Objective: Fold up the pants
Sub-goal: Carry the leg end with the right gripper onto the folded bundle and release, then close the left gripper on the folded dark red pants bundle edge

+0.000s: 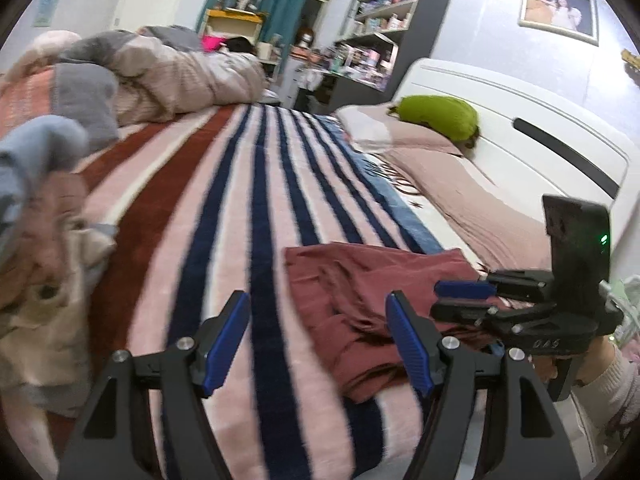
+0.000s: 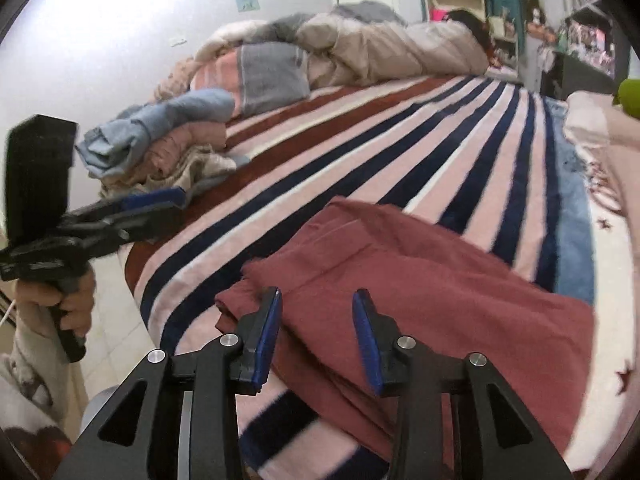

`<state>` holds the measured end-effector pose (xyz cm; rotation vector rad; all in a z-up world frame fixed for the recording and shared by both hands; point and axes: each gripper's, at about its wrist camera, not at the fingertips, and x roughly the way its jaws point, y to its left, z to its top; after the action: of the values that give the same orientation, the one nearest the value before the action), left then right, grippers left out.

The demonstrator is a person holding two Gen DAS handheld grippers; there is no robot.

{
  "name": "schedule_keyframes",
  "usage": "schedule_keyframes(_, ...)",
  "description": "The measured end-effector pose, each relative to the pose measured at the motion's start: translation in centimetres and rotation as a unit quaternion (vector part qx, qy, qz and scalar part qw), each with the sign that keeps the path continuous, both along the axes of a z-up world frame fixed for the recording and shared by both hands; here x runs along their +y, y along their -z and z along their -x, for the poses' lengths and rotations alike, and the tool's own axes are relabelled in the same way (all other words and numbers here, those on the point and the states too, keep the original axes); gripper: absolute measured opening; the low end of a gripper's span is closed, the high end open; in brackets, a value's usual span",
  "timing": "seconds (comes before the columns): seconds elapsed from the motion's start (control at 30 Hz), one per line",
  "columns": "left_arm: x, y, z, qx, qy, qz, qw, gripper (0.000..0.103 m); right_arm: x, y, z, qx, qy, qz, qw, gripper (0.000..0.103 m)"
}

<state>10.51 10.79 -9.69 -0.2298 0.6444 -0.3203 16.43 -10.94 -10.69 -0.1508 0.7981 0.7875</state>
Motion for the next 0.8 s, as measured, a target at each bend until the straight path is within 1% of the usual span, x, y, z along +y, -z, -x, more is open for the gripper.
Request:
schedule_keyframes(0.1, -1.5, 0.3, -1.5, 0.011, 0.015, -0.001, 0.9998, 0.067, -2.3, -1.3, 0.3, -0.02, 0.03, -0.006, 0.999, 0.037)
schedule_keyframes(0.2, -2.9, 1.0, -3.3, 0.028, 0.024, 0.001, 0.9993, 0.067, -5.4, -2.0, 0.4, -0.045, 0.067, -0.003, 0.997, 0.038)
schedule_keyframes(0.27, -3.7, 1.7, -4.6, 0.046, 0.028, 0.006, 0.9986, 0.067, -6.8, -2.1, 0.3, -0.049, 0.081, -0.006, 0.996, 0.039)
schedule_keyframes(0.33, -4.5, 2.4, -5.9, 0.061, 0.028, -0.001, 0.9978, 0.066, -8.7, -1.8, 0.1, -0.043, 0.097, -0.017, 0.994, 0.039)
schedule_keyframes(0.37, -4.9, 2.8, -6.5, 0.07, 0.024, -0.009, 0.9972, 0.062, -9.3, -1.6, -0.1, -0.039, 0.103, -0.023, 0.994, 0.039)
schedule_keyframes(0.4, -5.3, 3.3, -7.1, 0.079, 0.022, -0.013, 0.9966, 0.057, -9.8, -1.5, -0.2, -0.035, 0.107, -0.027, 0.993, 0.039)
schedule_keyframes(0.43, -5.7, 3.6, -7.5, 0.085, 0.023, -0.018, 0.9959, 0.054, -10.4, -1.1, -0.4, -0.03, 0.112, -0.033, 0.993, 0.039)
schedule_keyframes(0.5, -6.2, 4.0, -8.1, 0.093, 0.021, -0.034, 0.9948, 0.04, -11.4, -0.5, -0.6, -0.022, 0.121, -0.04, 0.992, 0.039)
schedule_keyframes(0.53, -6.2, 4.1, -8.3, 0.095, 0.019, -0.04, 0.9945, 0.036, -11.8, -0.2, -0.8, -0.017, 0.125, -0.044, 0.991, 0.039)
schedule_keyframes(0.57, -6.3, 4.3, -8.4, 0.1, 0.019, -0.042, 0.9939, 0.028, -12.3, 0.1, -0.9, -0.012, 0.13, -0.047, 0.99, 0.039)
schedule_keyframes(0.6, -6.3, 4.5, -8.6, 0.103, 0.019, -0.044, 0.9935, 0.017, -12.8, 0.5, -1.1, -0.007, 0.135, -0.051, 0.989, 0.039)
schedule_keyframes(0.63, -6.3, 4.5, -8.5, 0.103, 0.019, -0.049, 0.9932, 0.011, -13.1, 0.6, -1.2, -0.005, 0.138, -0.054, 0.989, 0.039)
schedule_keyframes(0.67, -6.2, 4.4, -8.4, 0.098, 0.013, -0.054, 0.9936, 0.008, -13.5, 0.8, -1.3, -0.002, 0.143, -0.058, 0.988, 0.039)
schedule_keyframes(0.7, -6.1, 4.3, -8.2, 0.092, 0.006, -0.05, 0.9945, 0.006, -13.8, 1.0, -1.4, 0.0, 0.148, -0.061, 0.987, 0.039)
schedule_keyframes(0.73, -5.7, 4.2, -7.9, 0.089, 0.0, -0.048, 0.9948, 0.006, -14.3, 1.0, -1.5, 0.001, 0.156, -0.066, 0.986, 0.039)
schedule_keyframes(0.8, -5.2, 4.1, -7.4, 0.083, -0.016, -0.064, 0.9943, 0.005, -15.0, 1.1, -1.6, 0.001, 0.167, -0.073, 0.983, 0.039)
